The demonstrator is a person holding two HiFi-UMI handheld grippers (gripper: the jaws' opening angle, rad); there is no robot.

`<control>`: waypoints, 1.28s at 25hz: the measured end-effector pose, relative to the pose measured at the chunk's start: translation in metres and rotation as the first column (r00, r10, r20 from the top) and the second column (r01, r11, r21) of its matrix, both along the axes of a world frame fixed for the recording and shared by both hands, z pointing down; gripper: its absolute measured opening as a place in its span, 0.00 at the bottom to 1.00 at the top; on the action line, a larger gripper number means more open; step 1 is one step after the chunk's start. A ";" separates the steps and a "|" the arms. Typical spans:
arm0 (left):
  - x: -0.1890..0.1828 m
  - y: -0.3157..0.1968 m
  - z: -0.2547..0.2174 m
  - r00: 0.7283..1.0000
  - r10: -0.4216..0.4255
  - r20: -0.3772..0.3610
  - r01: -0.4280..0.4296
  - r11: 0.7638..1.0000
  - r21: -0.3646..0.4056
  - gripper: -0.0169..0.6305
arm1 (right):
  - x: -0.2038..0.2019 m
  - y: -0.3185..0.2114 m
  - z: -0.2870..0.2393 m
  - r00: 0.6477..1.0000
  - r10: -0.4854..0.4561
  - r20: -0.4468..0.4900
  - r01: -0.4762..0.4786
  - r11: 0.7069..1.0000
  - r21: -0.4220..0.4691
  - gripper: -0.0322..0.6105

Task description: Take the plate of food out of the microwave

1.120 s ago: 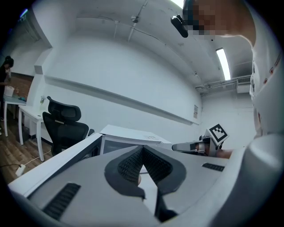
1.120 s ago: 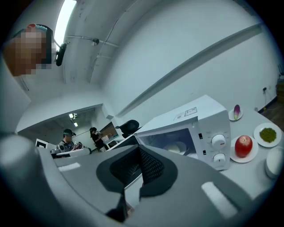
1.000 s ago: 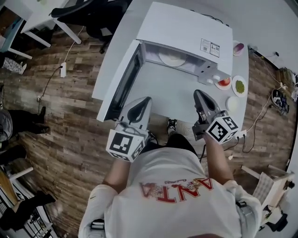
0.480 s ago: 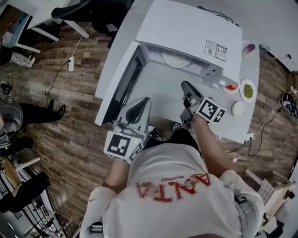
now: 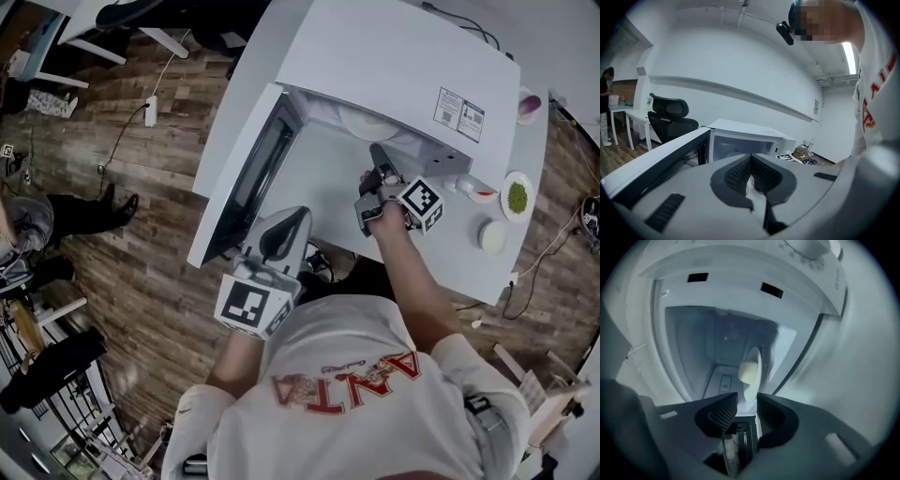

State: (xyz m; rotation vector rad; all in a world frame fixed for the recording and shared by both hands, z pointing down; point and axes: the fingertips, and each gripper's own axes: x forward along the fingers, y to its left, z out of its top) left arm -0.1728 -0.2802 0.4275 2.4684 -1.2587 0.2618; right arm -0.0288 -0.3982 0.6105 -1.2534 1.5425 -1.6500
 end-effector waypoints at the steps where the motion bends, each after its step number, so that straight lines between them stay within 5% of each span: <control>1: 0.000 -0.001 0.003 1.000 -0.001 0.000 0.001 1.000 -0.007 0.04 | 0.002 -0.003 0.006 1.000 0.017 0.012 -0.017 1.000 -0.016 0.24; 14: -0.002 -0.011 0.020 1.000 -0.011 -0.013 0.010 0.998 -0.058 0.04 | 0.005 -0.026 0.027 0.993 0.101 0.068 -0.098 0.994 -0.045 0.08; 32: -0.012 -0.006 0.023 1.000 -0.019 -0.005 0.019 0.998 -0.055 0.04 | 0.011 -0.026 0.028 0.986 0.136 0.095 -0.133 0.990 -0.043 0.08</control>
